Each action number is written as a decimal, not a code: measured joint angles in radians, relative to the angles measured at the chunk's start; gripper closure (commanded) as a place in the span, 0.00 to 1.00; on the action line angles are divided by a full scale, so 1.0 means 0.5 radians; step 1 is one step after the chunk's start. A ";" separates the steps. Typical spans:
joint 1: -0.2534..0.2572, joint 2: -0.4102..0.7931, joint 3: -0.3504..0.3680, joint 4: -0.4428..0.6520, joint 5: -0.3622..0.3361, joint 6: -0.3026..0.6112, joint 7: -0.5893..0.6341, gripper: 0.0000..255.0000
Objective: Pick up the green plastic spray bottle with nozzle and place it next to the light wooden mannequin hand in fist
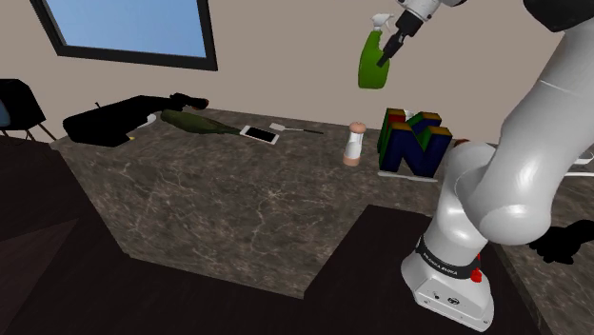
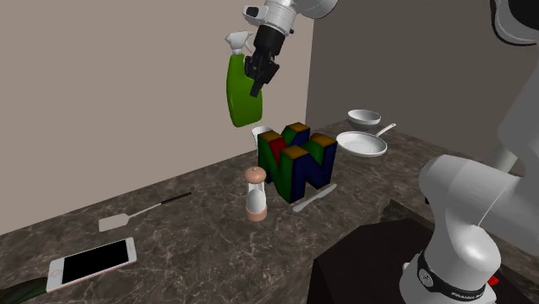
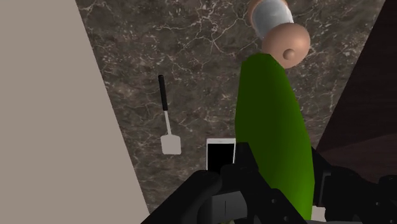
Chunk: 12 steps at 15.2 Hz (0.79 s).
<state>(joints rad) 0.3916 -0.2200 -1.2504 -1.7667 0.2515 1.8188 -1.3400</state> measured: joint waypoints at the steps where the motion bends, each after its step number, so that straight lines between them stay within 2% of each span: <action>1: -0.092 -0.097 0.109 -0.045 -0.086 -0.004 0.040 1.00; 3: -0.275 -0.289 0.309 -0.160 -0.243 -0.007 0.105 1.00; 7: -0.579 -0.608 0.570 -0.366 -0.462 -0.064 0.163 1.00; 12: -0.850 -0.902 0.716 -0.537 -0.624 -0.189 0.146 1.00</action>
<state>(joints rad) -0.0334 -0.6712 -0.8925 -2.0352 -0.0604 1.7245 -1.2669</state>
